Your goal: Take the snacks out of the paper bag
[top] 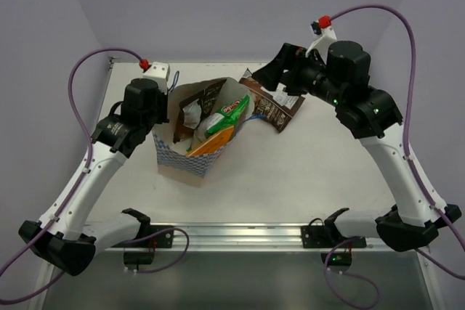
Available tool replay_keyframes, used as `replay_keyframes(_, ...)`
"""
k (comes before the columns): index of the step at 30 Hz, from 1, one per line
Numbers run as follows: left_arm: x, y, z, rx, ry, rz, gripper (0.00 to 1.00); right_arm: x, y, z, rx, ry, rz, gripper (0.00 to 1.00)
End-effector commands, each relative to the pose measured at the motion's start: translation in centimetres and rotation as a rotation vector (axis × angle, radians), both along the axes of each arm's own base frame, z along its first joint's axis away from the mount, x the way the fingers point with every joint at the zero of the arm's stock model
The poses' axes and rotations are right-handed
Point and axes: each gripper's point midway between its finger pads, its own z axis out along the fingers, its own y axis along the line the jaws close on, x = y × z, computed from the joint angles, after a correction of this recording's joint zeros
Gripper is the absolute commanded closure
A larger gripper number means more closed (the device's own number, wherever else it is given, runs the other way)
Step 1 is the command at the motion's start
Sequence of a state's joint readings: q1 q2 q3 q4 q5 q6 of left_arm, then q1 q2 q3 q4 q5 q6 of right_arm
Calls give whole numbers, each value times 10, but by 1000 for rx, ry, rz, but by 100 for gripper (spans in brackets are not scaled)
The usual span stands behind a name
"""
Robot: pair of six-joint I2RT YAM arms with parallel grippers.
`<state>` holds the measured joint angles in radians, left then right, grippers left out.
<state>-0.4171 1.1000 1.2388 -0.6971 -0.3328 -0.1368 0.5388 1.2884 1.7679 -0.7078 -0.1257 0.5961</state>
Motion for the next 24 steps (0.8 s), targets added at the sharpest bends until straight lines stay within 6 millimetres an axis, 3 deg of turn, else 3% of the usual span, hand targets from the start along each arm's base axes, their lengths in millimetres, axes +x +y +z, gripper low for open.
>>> replay_keyframes(1,16,-10,56,-72,-164,-35,100,-3,42,5,100,74,62,10)
replay_keyframes(5,18,-17,63,-87,-166,-62,100,-7,80,7,145,117,122,10)
replay_keyframes(11,19,-24,66,-111,-165,-84,100,3,123,-41,175,303,84,10)
replay_keyframes(16,17,-28,58,-123,-145,-92,100,5,147,-84,170,401,66,11)
replay_keyframes(24,15,-32,55,-146,-136,-94,100,21,172,-111,207,469,-22,14)
